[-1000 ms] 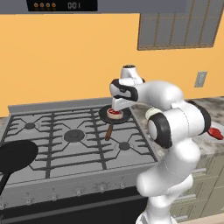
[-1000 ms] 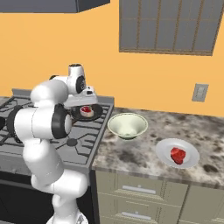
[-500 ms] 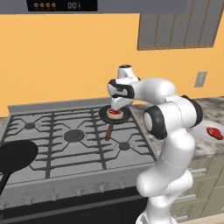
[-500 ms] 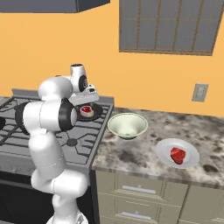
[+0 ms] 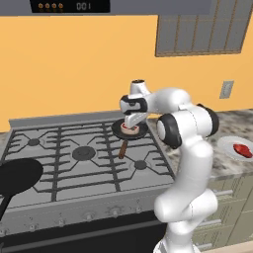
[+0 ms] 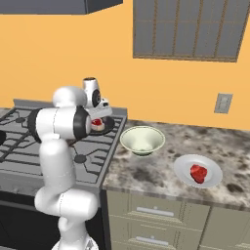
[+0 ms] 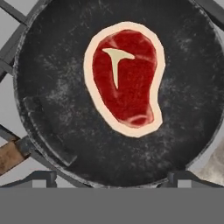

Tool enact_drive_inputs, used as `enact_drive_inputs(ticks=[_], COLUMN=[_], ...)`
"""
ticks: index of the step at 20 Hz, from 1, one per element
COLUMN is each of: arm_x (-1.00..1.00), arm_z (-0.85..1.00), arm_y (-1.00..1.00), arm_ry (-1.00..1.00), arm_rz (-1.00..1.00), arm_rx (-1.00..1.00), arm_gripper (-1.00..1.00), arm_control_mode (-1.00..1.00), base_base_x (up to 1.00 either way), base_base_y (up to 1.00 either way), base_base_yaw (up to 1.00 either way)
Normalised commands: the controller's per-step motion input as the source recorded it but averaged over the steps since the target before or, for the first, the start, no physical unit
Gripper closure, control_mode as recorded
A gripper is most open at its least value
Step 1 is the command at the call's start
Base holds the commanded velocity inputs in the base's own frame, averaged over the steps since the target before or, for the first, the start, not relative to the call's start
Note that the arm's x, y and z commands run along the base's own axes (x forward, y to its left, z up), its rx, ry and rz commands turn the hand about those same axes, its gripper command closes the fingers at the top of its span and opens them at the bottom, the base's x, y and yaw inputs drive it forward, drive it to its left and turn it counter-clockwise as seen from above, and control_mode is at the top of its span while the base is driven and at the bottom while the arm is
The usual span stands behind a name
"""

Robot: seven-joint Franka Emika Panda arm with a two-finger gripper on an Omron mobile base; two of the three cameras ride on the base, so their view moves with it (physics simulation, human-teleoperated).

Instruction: Place one of the steaks on the plate and the other in the bowl. Then place the bowl in the fridge.

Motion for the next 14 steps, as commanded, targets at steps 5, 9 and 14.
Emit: enact_drive_inputs(ticks=[5,9,14], arm_x=[0.47,0.38,0.27], arm_z=[-0.14,-0.14,-0.24], arm_y=[0.02,0.14,0.15], arm_ry=[0.04,0.02,0.05], arm_rz=[0.04,0.02,0.0], arm_rx=[0.0,0.0,0.0], arm_gripper=[-1.0,-1.0,-1.0], arm_control_mode=[-1.0,-1.0,-1.0], base_base_x=[0.0,0.0,0.0], base_base_y=[0.0,0.0,0.0], base_base_yaw=[0.0,0.0,0.0])
